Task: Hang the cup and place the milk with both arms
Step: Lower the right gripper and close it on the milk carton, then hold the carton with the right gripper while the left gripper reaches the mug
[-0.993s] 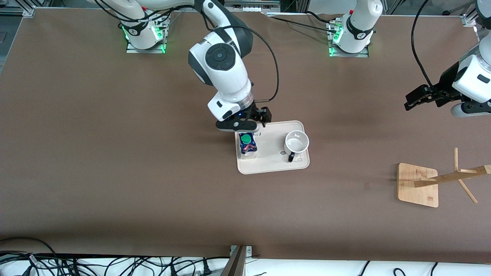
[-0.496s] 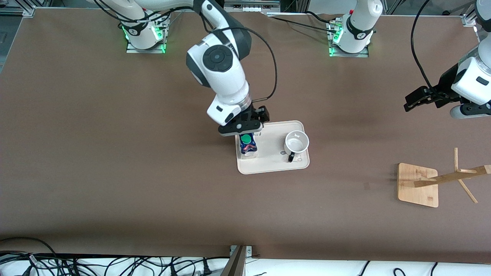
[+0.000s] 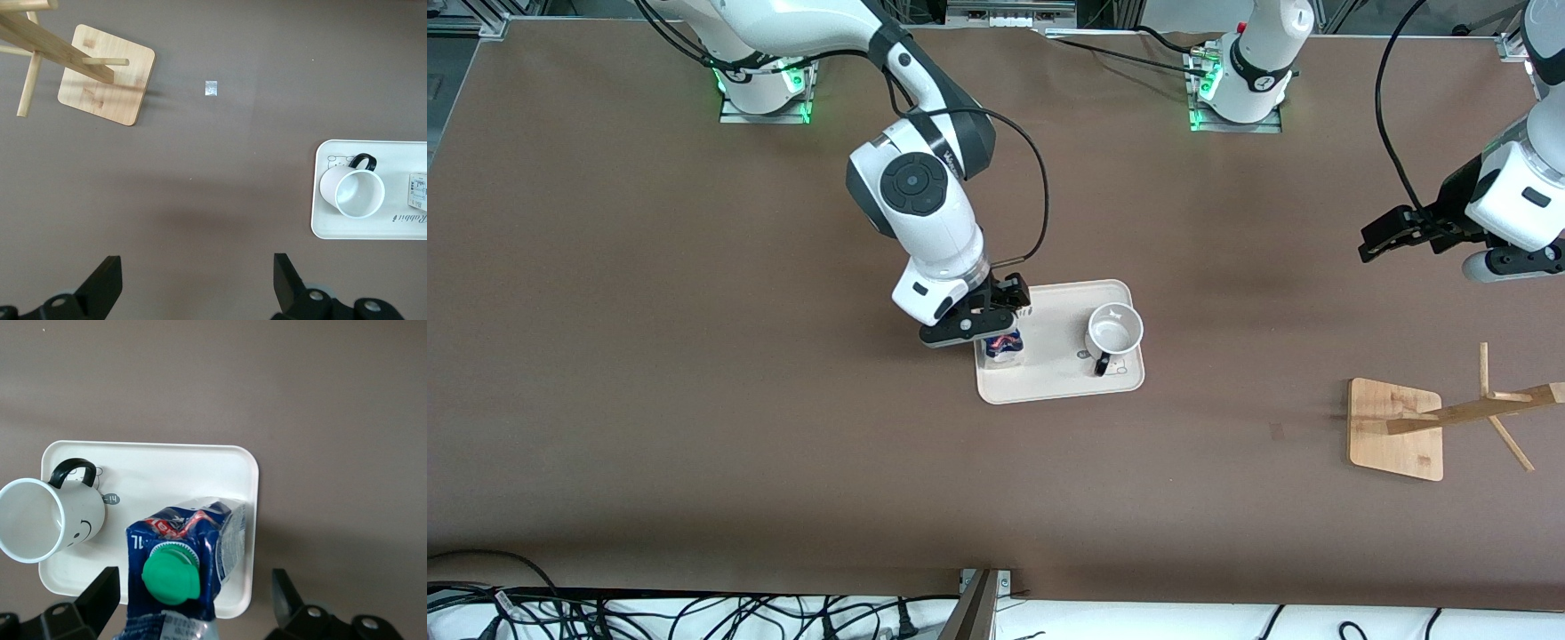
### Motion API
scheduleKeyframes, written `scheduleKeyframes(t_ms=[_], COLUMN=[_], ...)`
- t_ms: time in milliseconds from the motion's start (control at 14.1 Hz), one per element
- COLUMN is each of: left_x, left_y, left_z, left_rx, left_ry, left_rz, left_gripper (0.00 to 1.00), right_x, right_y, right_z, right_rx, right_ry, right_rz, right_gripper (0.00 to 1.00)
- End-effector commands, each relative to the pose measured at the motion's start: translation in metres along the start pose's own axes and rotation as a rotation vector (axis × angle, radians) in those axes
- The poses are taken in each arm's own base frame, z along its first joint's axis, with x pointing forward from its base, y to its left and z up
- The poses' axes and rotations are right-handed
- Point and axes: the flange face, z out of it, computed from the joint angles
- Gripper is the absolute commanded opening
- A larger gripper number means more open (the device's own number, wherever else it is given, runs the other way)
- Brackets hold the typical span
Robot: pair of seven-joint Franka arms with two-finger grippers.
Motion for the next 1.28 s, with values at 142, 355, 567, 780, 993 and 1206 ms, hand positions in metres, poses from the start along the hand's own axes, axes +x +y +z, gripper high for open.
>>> scheduleKeyframes(t_ms=[142, 355, 567, 780, 993, 1206], left_x=[0.006, 0.016, 0.023, 0.030, 0.048, 0.043], left_y=[0.021, 0.045, 0.057, 0.082, 0.115, 0.149], left_z=[0.007, 0.016, 0.029, 0.052, 0.114, 0.174], left_rx=[0.007, 0.005, 0.005, -0.009, -0.081, -0.099], left_ry=[-0.010, -0.019, -0.033, -0.030, -0.027, -0.031], left_rz=[0.024, 0.019, 0.014, 0.049, 0.073, 0.109], left_gripper=[1.00, 1.00, 1.00, 1.00, 1.00, 1.00], right_x=[-0.001, -0.002, -0.003, -0.008, -0.007, -0.008], right_y=[-0.011, -0.010, -0.011, -0.016, -0.015, -0.016], right_z=[0.002, 0.006, 0.012, 0.019, 0.019, 0.019], right_rx=[0.023, 0.019, 0.016, 0.012, 0.013, 0.018], right_ry=[0.007, 0.004, -0.004, -0.011, -0.013, -0.020], right_rz=[-0.015, -0.020, -0.024, -0.033, -0.037, -0.026], right_gripper=[1.00, 1.00, 1.00, 1.00, 0.90, 0.34])
